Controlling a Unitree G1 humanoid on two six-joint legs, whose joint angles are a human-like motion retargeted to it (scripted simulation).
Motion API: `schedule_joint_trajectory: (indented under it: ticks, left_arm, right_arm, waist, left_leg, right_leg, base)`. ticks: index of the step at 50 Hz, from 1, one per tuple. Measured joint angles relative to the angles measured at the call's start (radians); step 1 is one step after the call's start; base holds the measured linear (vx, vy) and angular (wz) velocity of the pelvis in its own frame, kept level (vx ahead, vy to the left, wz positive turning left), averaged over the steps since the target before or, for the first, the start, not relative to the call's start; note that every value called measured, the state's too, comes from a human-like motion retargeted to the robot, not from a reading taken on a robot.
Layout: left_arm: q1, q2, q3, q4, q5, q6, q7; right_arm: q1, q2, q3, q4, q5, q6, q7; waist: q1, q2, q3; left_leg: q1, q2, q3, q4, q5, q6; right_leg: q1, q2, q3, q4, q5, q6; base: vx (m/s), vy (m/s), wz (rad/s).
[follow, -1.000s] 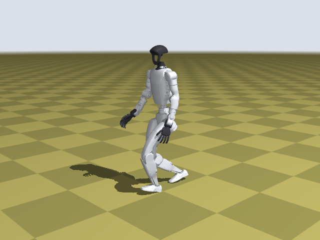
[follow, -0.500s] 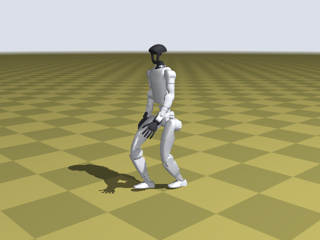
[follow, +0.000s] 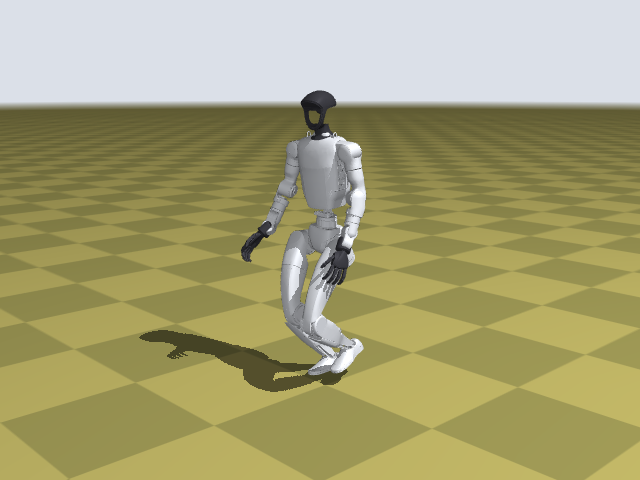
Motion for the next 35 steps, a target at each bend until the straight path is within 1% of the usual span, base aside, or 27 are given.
schedule_joint_trajectory:
  ticks: [4, 6, 8, 10, 13, 14, 15, 16, 18, 19, 20, 22, 23, 25, 28, 30, 32, 35]
  left_arm:
    - [0.031, -0.002, 0.018, 0.008, -0.013, -0.006, 0.007]
    - [0.041, -0.003, 0.026, 0.019, -0.010, -0.002, 0.013]
    - [0.049, -0.003, 0.033, 0.031, -0.005, 0.005, 0.016]
    - [0.055, -0.004, 0.036, 0.045, 0.001, 0.013, 0.015]
    - [0.063, -0.010, 0.025, 0.070, 0.016, 0.028, 0.012]
    - [0.062, -0.010, 0.021, 0.083, 0.021, 0.035, 0.010]
    - [0.059, -0.007, 0.018, 0.099, 0.025, 0.042, 0.008]
    - [0.057, -0.006, 0.015, 0.107, 0.029, 0.047, 0.008]
    - [0.051, -0.002, 0.010, 0.115, 0.038, 0.054, 0.010]
    - [0.045, 0.000, 0.008, 0.113, 0.042, 0.056, 0.013]
    - [0.037, 0.004, 0.006, 0.110, 0.047, 0.057, 0.016]
    - [0.008, 0.014, 0.003, 0.096, 0.046, 0.055, 0.027]
    - [-0.010, 0.019, 0.003, 0.090, 0.044, 0.053, 0.033]
    - [-0.049, 0.026, 0.008, 0.076, 0.032, 0.051, 0.048]
    - [-0.109, 0.030, 0.024, 0.051, 0.013, 0.045, 0.069]
    - [-0.148, 0.032, 0.032, 0.031, 0.000, 0.038, 0.082]
    - [-0.186, 0.037, 0.035, 0.010, -0.004, 0.028, 0.092]
    - [-0.232, 0.046, 0.036, -0.023, 0.002, 0.007, 0.093]
  right_arm:
    - [-0.045, -0.011, -0.007, -0.060, 0.011, -0.022, -0.025]
    - [-0.060, -0.009, -0.011, -0.086, 0.008, -0.027, -0.035]
    - [-0.068, -0.004, -0.014, -0.106, 0.001, -0.026, -0.038]
    - [-0.068, 0.003, -0.013, -0.119, -0.007, -0.019, -0.031]
    - [-0.045, 0.026, 0.006, -0.113, -0.020, -0.009, -0.011]
    - [-0.033, 0.036, 0.013, -0.103, -0.024, -0.005, 0.002]
    - [-0.021, 0.045, 0.020, -0.091, -0.028, -0.002, 0.017]
    - [-0.004, 0.058, 0.028, -0.076, -0.028, 0.001, 0.032]
    - [0.028, 0.082, 0.046, -0.044, -0.026, 0.008, 0.065]
    - [0.041, 0.093, 0.054, -0.028, -0.025, 0.011, 0.080]
    - [0.054, 0.103, 0.060, -0.013, -0.025, 0.014, 0.093]
    - [0.073, 0.114, 0.068, 0.013, -0.030, 0.020, 0.110]
    - [0.083, 0.118, 0.069, 0.024, -0.032, 0.022, 0.114]
    - [0.104, 0.118, 0.068, 0.040, -0.035, 0.025, 0.115]
    - [0.137, 0.113, 0.057, 0.055, -0.032, 0.027, 0.107]
    - [0.156, 0.111, 0.049, 0.065, -0.028, 0.031, 0.101]
    - [0.172, 0.109, 0.039, 0.077, -0.022, 0.036, 0.096]
    - [0.191, 0.112, 0.018, 0.097, -0.015, 0.044, 0.094]
  waist:
    - [-0.003, -0.053, 0.004]
    - [-0.013, -0.079, -0.006]
    - [-0.024, -0.101, -0.022]
    - [-0.031, -0.122, -0.031]
    - [-0.035, -0.156, -0.032]
    - [-0.039, -0.178, -0.035]
    - [-0.044, -0.207, -0.040]
    - [-0.053, -0.230, -0.042]
    - [-0.074, -0.271, -0.050]
    - [-0.086, -0.284, -0.054]
    - [-0.099, -0.294, -0.059]
    - [-0.122, -0.294, -0.063]
    - [-0.132, -0.288, -0.064]
    - [-0.151, -0.270, -0.061]
    - [-0.189, -0.255, -0.060]
    - [-0.208, -0.244, -0.056]
    - [-0.214, -0.228, -0.053]
    - [-0.205, -0.194, -0.062]
  left_leg:
    - [-0.078, -0.111, 0.038, -0.303, -0.043, -0.022]
    - [-0.102, -0.184, 0.038, -0.485, -0.055, -0.038]
    - [-0.117, -0.247, 0.031, -0.631, -0.063, -0.041]
    - [-0.121, -0.291, 0.031, -0.679, -0.056, -0.032]
    - [-0.125, -0.333, 0.050, -0.569, -0.005, -0.009]
    - [-0.113, -0.358, 0.062, -0.545, 0.009, 0.006]
    - [-0.093, -0.390, 0.076, -0.536, 0.022, 0.023]
    - [-0.075, -0.419, 0.085, -0.528, 0.024, 0.040]
    - [-0.035, -0.476, 0.097, -0.528, 0.019, 0.073]
    - [-0.013, -0.498, 0.096, -0.536, 0.009, 0.086]
    - [0.010, -0.516, 0.092, -0.547, -0.003, 0.096]
    - [0.069, -0.527, 0.072, -0.579, -0.034, 0.100]
    - [0.103, -0.529, 0.059, -0.597, -0.051, 0.100]
    - [0.178, -0.527, 0.033, -0.639, -0.083, 0.100]
    - [0.281, -0.543, 0.003, -0.716, -0.103, 0.098]
    - [0.345, -0.544, -0.017, -0.764, -0.113, 0.093]
    - [0.406, -0.534, -0.038, -0.811, -0.119, 0.086]
    - [0.473, -0.493, -0.061, -0.864, -0.126, 0.075]
  right_leg:
    - [0.110, -0.061, 0.024, -0.045, -0.055, 0.024]
    - [0.147, -0.100, 0.026, -0.067, -0.074, 0.033]
    - [0.167, -0.132, 0.027, -0.073, -0.086, 0.039]
    - [0.185, -0.160, 0.033, -0.041, -0.101, 0.046]
    - [0.218, -0.200, 0.047, 0.087, -0.121, 0.070]
    - [0.229, -0.228, 0.054, 0.136, -0.106, 0.089]
    - [0.242, -0.262, 0.064, 0.184, -0.083, 0.113]
    - [0.235, -0.292, 0.071, 0.251, -0.011, 0.142]
    - [0.194, -0.349, 0.088, 0.400, 0.174, 0.200]
    - [0.156, -0.372, 0.096, 0.475, 0.268, 0.218]
    - [0.113, -0.393, 0.102, 0.547, 0.357, 0.231]
    - [0.015, -0.432, 0.104, 0.657, 0.409, 0.203]
    - [-0.035, -0.451, 0.102, 0.697, 0.392, 0.178]
    - [-0.131, -0.476, 0.096, 0.742, 0.321, 0.131]
    - [-0.270, -0.505, 0.088, 0.692, 0.200, 0.099]
    - [-0.349, -0.502, 0.080, 0.595, 0.148, 0.099]
    - [-0.409, -0.471, 0.075, 0.452, 0.122, 0.118]
    - [-0.468, -0.373, 0.084, 0.180, 0.110, 0.163]
  base:
    - [0.02, 0.03, 0.28]
    - [0.01, 0.04, 0.39]
    - [-0.01, 0.04, 0.43]
    - [0.00, 0.03, 0.35]
    - [0.02, 0.02, 0.33]
    - [0.06, 0.02, 0.46]
    - [0.06, 0.04, 0.51]
    - [0.03, 0.04, 0.53]
    - [-0.02, 0.04, 0.50]
    - [-0.02, 0.04, 0.42]
    - [-0.02, 0.03, 0.33]
    - [-0.01, 0.02, 0.13]
    - [0.00, 0.05, 0.11]
    - [0.01, 0.06, 0.10]
    - [0.00, 0.03, 0.31]
    - [0.01, -0.01, 0.32]
    - [0.00, -0.01, 0.13]
    - [0.00, 0.00, 0.00]
